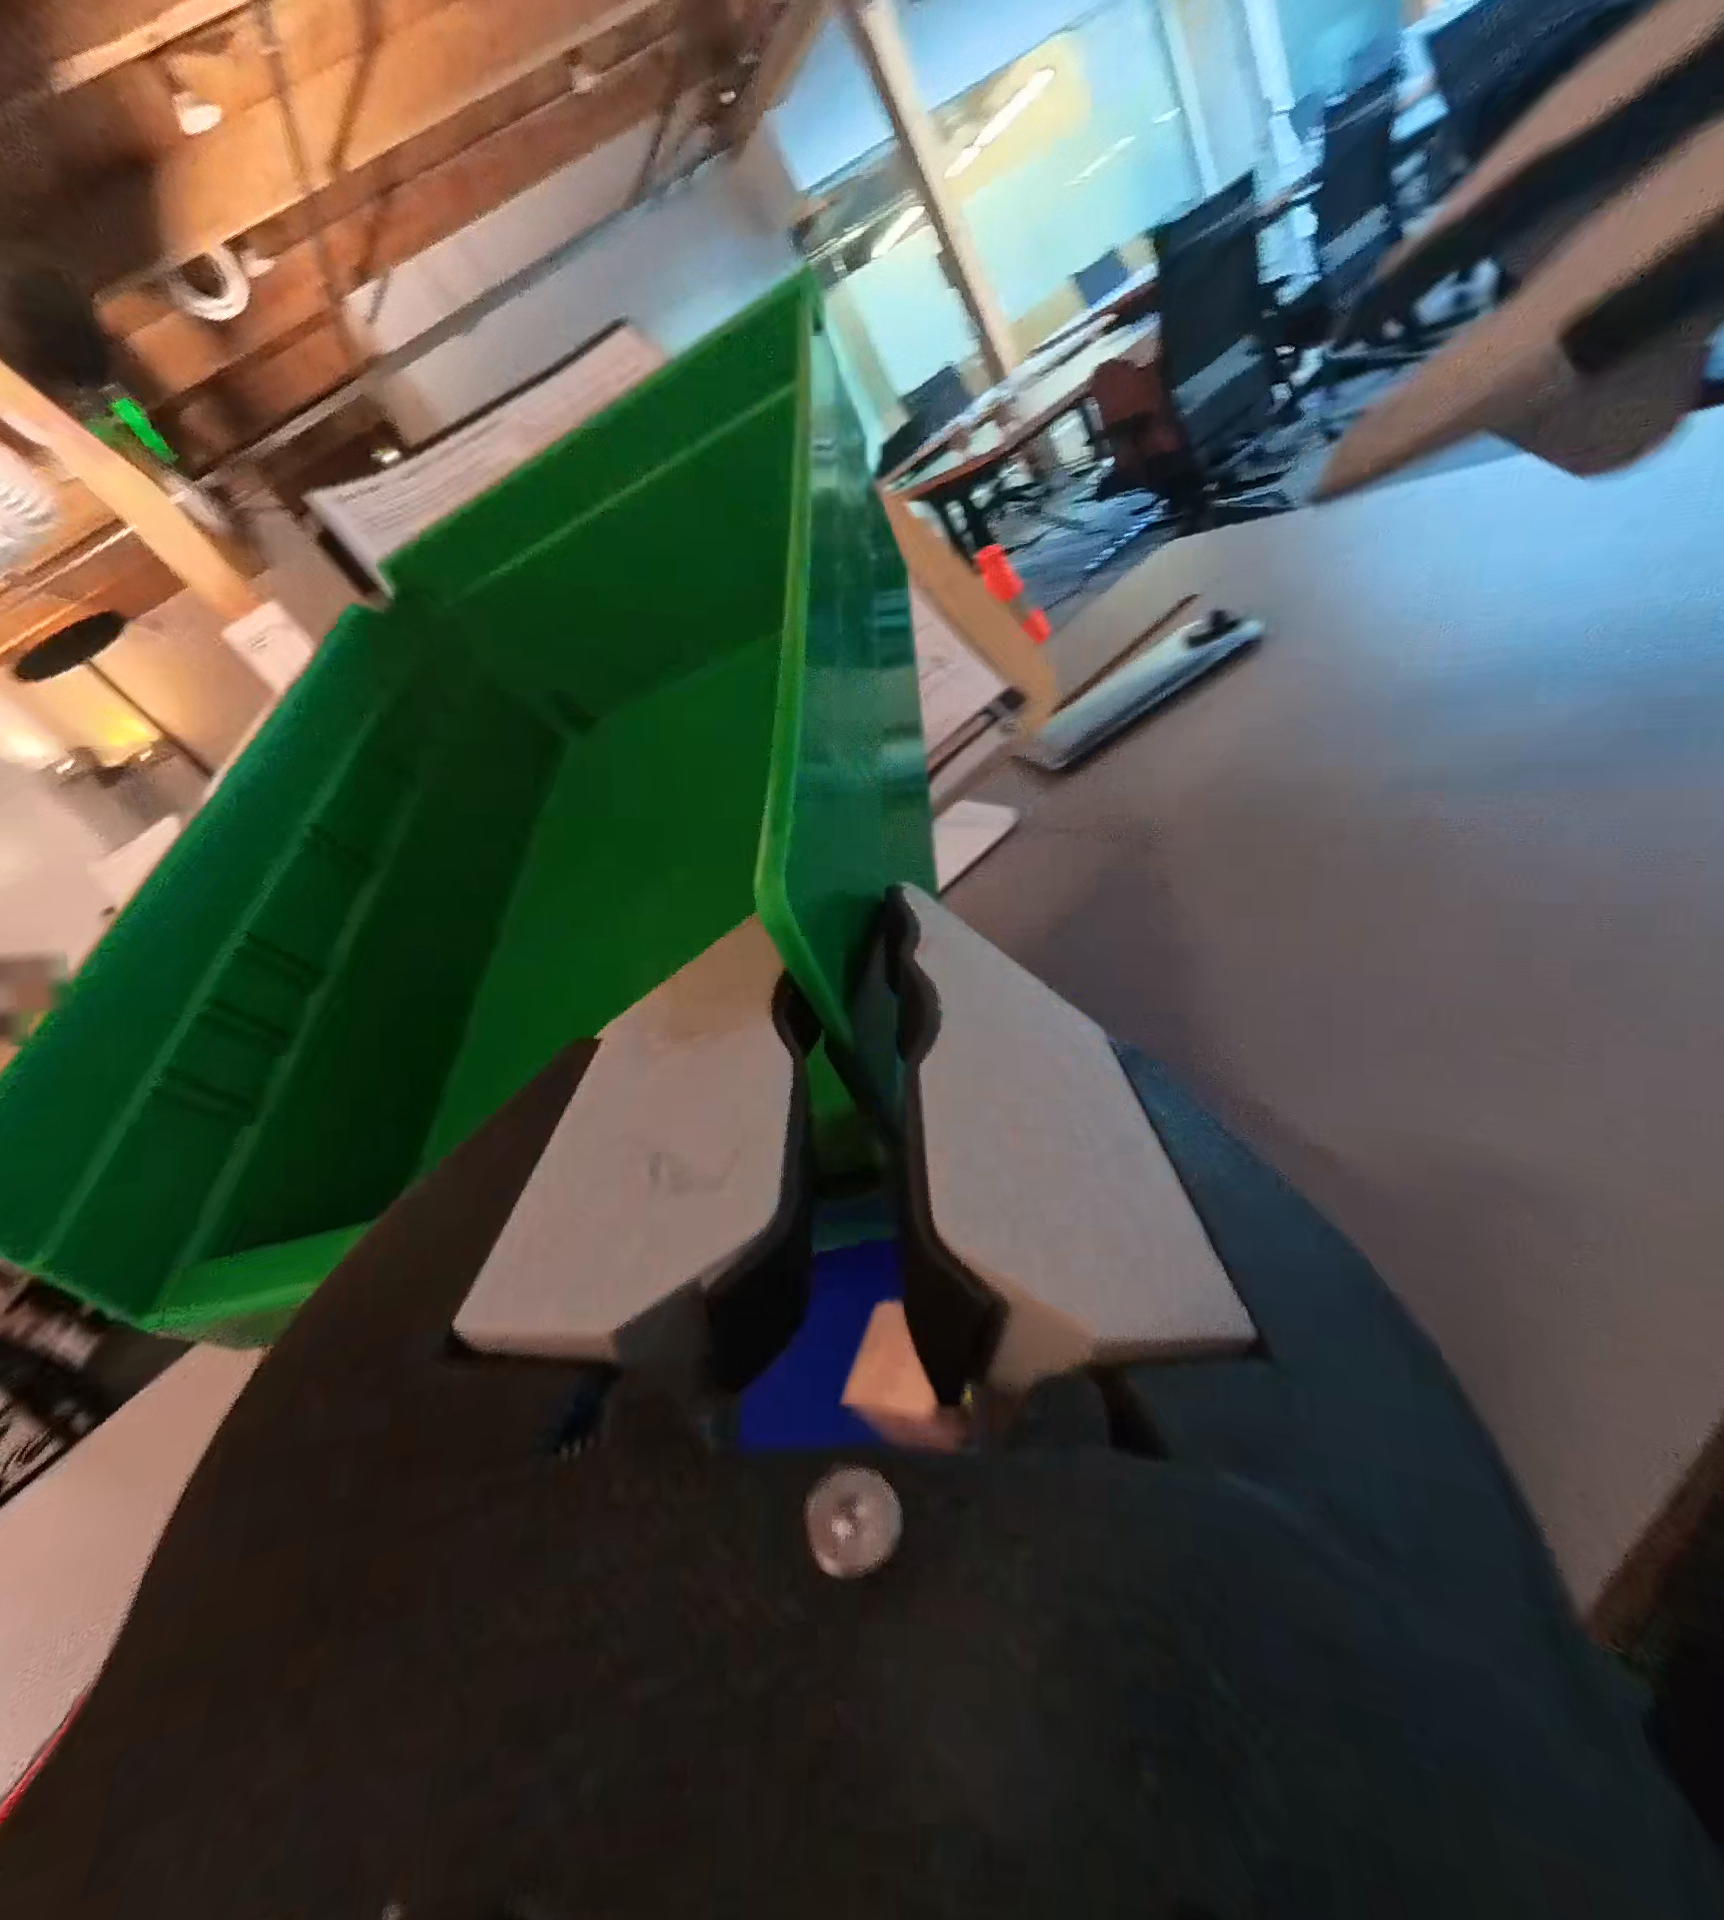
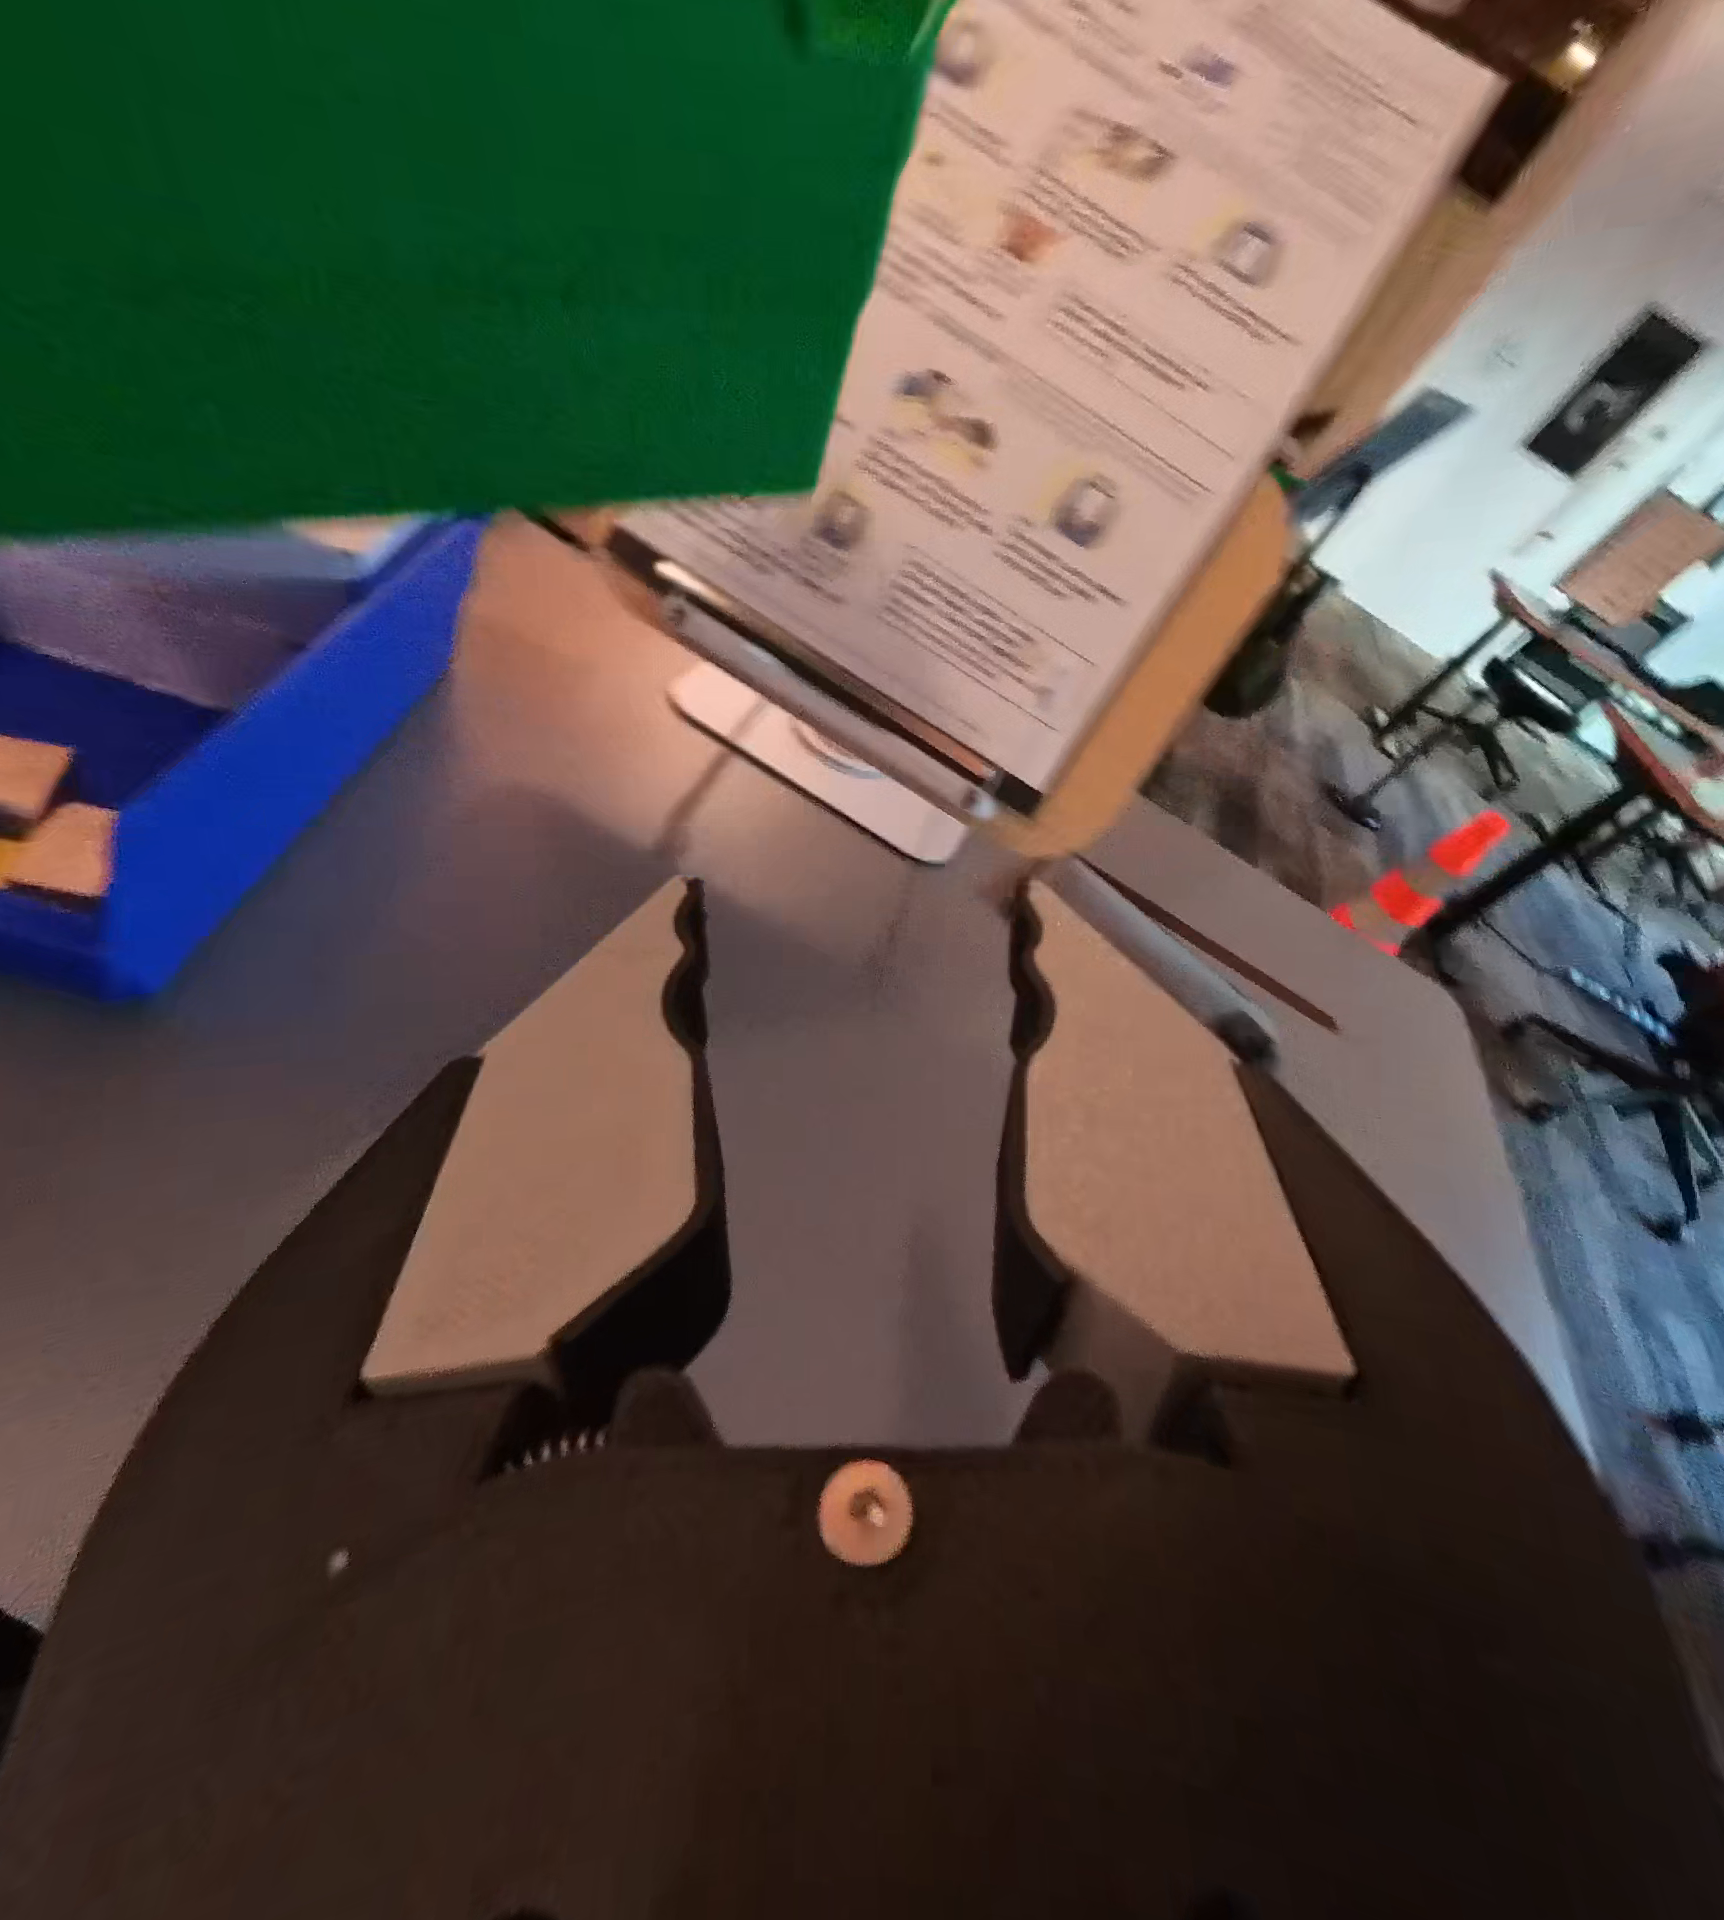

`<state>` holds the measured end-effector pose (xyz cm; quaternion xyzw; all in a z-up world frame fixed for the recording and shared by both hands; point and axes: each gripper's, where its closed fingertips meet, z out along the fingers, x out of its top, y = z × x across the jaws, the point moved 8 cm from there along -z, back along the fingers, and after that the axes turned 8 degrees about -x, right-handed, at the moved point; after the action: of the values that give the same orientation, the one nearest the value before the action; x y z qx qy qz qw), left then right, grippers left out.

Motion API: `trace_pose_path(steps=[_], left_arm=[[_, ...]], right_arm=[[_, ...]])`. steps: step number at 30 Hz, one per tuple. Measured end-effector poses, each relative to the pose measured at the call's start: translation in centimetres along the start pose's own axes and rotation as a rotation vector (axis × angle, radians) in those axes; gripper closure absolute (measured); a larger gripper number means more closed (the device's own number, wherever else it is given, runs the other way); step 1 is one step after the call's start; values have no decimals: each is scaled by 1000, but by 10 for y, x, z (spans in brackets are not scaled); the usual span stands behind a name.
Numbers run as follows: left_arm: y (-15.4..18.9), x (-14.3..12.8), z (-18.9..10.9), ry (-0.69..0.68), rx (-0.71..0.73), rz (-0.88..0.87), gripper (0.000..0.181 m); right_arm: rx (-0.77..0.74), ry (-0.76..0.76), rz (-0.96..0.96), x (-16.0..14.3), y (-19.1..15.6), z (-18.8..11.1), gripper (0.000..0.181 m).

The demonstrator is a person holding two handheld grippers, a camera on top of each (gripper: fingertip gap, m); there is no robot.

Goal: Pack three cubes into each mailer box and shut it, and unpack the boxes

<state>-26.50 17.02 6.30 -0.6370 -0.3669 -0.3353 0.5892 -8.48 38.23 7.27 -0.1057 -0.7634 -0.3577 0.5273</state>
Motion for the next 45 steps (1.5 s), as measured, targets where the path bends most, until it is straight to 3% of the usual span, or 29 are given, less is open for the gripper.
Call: trace_pose_path(steps=[5, 9, 14, 20, 22, 27, 34, 38, 40, 43, 45], left_arm=[[63, 28, 39, 32, -166, 16, 171], [114, 36, 76, 25, -262, 45, 174], [161, 27, 118, -35, -354, 77, 174], [194, 2, 150, -112, -414, -5, 170], [195, -6, 155, -118, -427, -51, 171], [183, -9, 148, -167, -476, -99, 171], [126, -12, 81, -157, -416, -210, 148], [78, -33, 57, -217, -274, -293, 123], [61, -46, 53, -249, -246, -359, 110], [48, -62, 52, -254, -234, -430, 106], [43, -72, 55, -301, -219, -413, 104]], right_arm=[[-104, -29, 203, -28, 80, -27, 138], [-93, -49, 298, -45, 108, -37, 141], [-74, -99, 271, -57, 110, -33, 142], [20, -89, 207, -48, 86, -24, 147], [121, -80, 196, -43, 69, -18, 156], [328, -87, 153, -32, 21, -6, 155], [440, -183, 35, -35, -17, -1, 155], [654, -219, -33, -35, -54, -8, 153], [743, -217, -96, -31, -74, -14, 159], [773, -231, -171, -29, -101, -19, 165], [704, -302, -276, -39, -109, -15, 173]])
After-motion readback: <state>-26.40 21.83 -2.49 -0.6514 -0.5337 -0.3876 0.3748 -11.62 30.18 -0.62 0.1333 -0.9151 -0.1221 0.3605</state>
